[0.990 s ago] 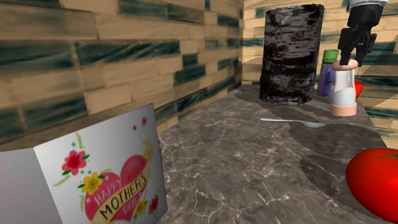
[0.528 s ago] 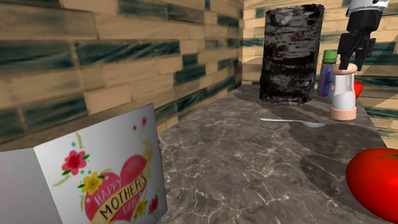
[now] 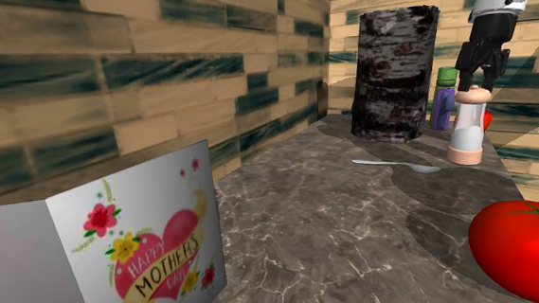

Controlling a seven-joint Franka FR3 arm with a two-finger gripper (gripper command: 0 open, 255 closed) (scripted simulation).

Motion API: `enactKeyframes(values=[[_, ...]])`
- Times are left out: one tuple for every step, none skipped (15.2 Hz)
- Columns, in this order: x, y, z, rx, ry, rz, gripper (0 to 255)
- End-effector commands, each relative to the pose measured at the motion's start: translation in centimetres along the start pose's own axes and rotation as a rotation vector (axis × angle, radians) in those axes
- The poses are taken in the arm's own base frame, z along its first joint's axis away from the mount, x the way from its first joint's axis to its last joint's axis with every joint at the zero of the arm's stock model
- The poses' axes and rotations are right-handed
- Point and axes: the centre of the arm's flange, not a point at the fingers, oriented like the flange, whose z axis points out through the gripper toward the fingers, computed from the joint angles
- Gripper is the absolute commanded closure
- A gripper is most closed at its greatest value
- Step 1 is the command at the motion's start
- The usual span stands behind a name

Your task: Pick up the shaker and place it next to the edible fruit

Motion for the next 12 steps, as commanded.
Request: enactKeyframes(values=[[0.0,0.0,-1.3,0.000,0.000,0.000,0],[0.0,0.0,-2.6,0.000,0.000,0.000,0],[0.0,0.0,-4.0,0.000,0.000,0.000,0],[0.0,0.0,-5.0,0.000,0.000,0.000,0],[0.0,0.0,-5.0,0.000,0.000,0.000,0],[0.0,0.0,-5.0,0.000,0.000,0.000,0],[0.0,0.0,-5.0,0.000,0.000,0.000,0],[0.0,0.0,-5.0,0.000,0.000,0.000,0],[0.0,0.0,-5.0,0.000,0.000,0.000,0],[0.0,0.0,-5.0,0.000,0.000,0.000,0],[0.0,0.0,-5.0,0.000,0.000,0.000,0],[0.0,0.0,-5.0,0.000,0.000,0.000,0]])
